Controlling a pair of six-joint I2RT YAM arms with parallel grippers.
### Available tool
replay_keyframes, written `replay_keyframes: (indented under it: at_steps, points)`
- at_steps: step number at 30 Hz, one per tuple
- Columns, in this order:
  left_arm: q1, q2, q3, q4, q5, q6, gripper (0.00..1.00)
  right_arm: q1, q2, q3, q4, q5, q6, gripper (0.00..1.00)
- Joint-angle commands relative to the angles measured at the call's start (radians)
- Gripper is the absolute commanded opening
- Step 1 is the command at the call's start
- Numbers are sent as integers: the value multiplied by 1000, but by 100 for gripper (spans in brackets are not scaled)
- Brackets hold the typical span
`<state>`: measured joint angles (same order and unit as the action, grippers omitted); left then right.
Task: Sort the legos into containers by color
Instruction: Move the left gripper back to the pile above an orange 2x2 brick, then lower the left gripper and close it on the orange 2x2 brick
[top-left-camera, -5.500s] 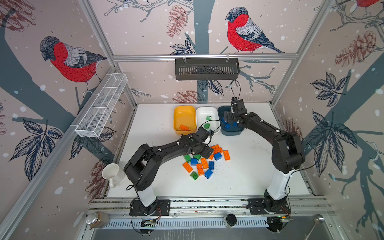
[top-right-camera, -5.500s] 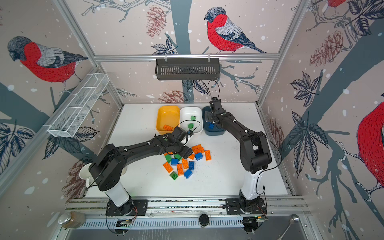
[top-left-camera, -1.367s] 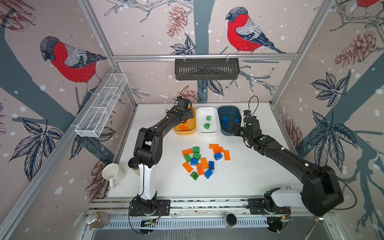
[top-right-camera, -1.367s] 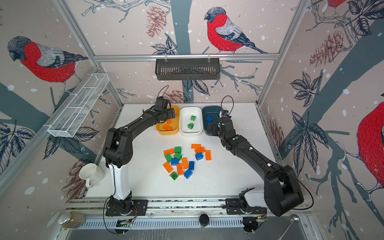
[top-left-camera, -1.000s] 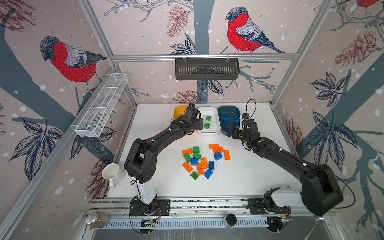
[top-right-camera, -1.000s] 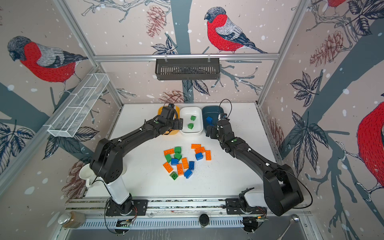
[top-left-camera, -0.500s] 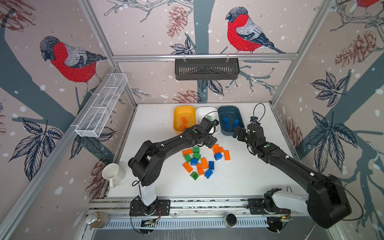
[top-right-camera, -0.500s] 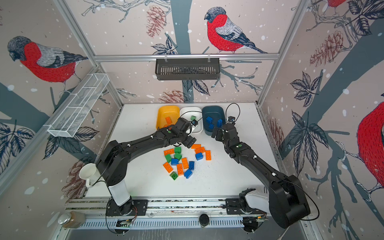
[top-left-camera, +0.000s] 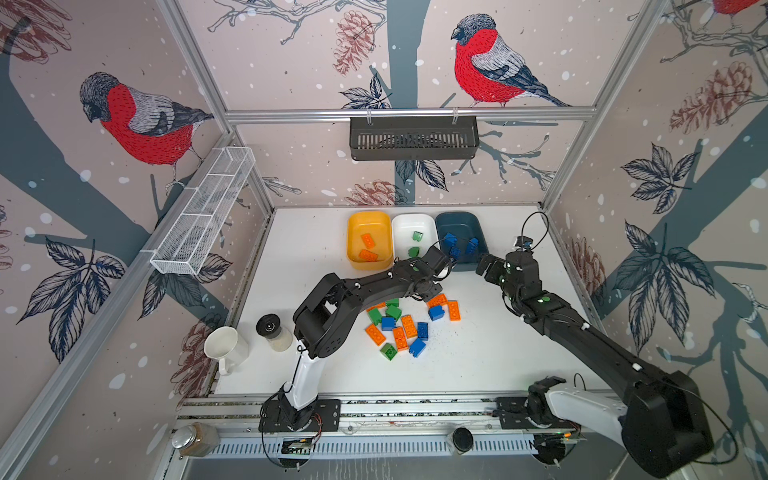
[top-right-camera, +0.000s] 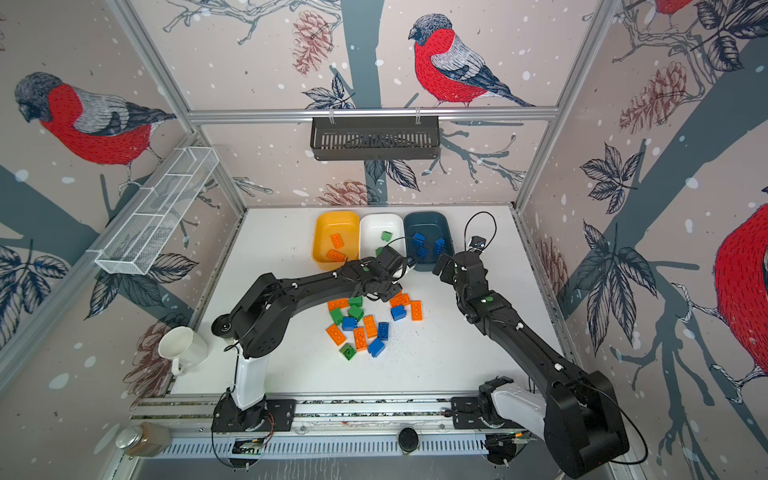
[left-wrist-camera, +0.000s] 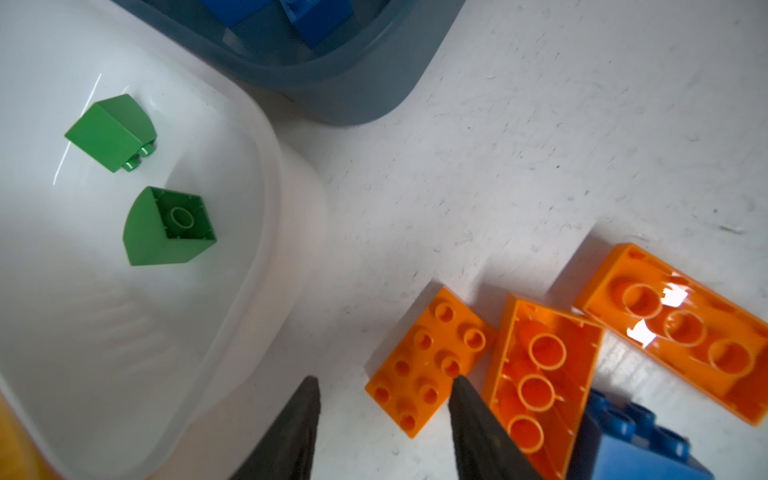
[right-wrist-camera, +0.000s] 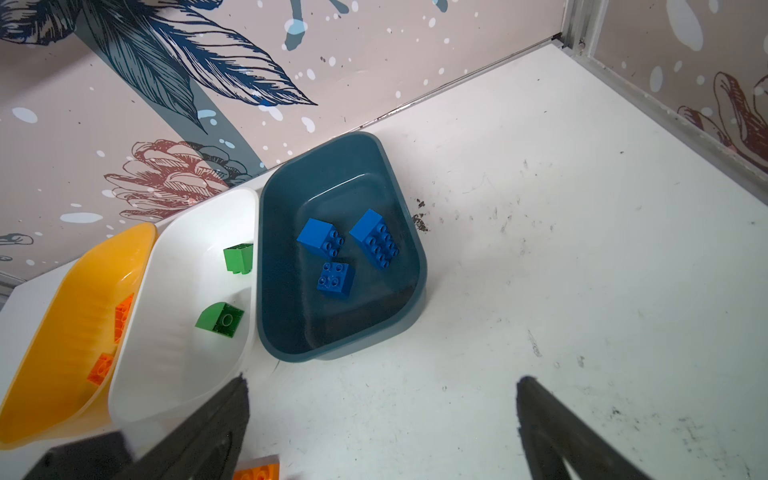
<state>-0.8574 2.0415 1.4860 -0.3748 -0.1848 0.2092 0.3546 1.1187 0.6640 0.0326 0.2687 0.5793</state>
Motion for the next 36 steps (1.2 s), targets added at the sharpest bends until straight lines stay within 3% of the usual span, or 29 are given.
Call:
replay_keyframes:
  at_steps: [1, 10, 23, 31, 36]
  points:
    - [1, 26, 27, -25, -28, 16, 46, -3, -10, -5, 15, 17, 11, 99]
    - [-22, 57, 29, -85, 99, 87, 51, -9, -16, -17, 18, 13, 13, 100]
    - [-9, 163, 111, -87, 34, 114, 65, -13, -18, -14, 17, 1, 13, 99]
    - [41, 177, 154, -185, 195, 109, 67, -13, -20, -18, 15, 0, 14, 99]
    - [38, 150, 85, -197, 272, 102, 62, -15, -21, -17, 12, 0, 14, 99]
